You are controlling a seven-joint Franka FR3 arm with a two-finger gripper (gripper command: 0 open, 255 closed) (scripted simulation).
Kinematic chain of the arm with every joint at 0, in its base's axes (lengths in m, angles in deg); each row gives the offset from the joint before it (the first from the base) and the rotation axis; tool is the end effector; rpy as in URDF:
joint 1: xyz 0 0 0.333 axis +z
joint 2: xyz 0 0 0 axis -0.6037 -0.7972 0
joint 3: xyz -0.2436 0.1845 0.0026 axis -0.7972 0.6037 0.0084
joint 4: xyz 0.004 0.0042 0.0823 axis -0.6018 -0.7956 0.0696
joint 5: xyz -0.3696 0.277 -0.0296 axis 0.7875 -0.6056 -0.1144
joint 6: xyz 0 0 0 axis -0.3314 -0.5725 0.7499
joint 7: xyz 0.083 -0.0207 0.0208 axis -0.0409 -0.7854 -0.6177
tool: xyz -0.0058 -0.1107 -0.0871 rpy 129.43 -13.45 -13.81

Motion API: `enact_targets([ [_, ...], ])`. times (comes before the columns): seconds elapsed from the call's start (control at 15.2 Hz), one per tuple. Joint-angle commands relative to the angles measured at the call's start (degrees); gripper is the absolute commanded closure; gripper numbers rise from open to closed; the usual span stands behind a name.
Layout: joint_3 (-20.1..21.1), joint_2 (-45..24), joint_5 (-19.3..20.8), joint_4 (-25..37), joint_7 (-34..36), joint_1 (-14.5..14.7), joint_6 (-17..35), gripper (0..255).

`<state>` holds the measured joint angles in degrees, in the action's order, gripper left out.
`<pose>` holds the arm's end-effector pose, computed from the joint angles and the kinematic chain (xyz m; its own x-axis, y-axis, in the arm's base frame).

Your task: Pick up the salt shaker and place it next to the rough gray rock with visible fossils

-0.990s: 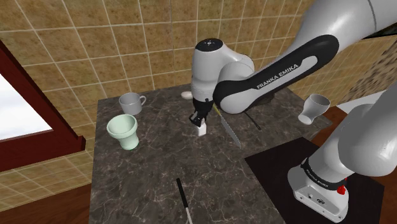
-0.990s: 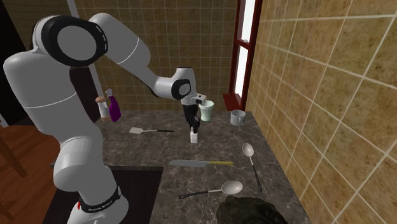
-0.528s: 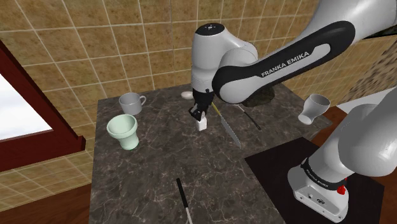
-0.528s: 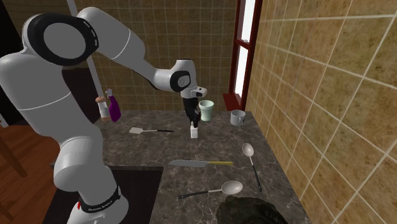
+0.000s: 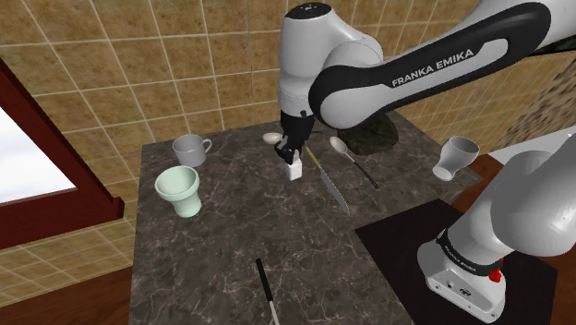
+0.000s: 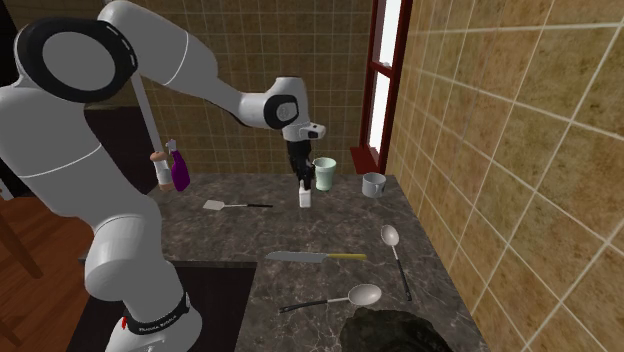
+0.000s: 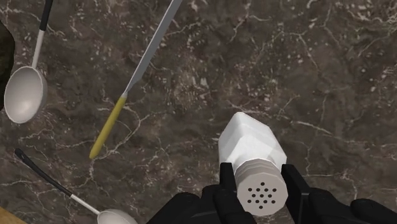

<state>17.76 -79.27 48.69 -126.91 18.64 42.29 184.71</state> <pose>0.4933 0.2421 0.3284 0.9804 0.1844 0.0700 0.1768 -0.9789 0.1026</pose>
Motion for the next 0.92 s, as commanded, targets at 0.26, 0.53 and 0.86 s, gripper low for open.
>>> enact_targets([
  [0.26,-0.4,2.0,-1.0,2.7,-1.1,0.2,-4.6,255],
  [0.53,-2.2,2.1,-0.8,3.4,-4.0,-1.0,-5.2,255],
  [0.86,-6.5,0.4,0.4,4.7,-10.7,-4.2,-4.3,255],
])
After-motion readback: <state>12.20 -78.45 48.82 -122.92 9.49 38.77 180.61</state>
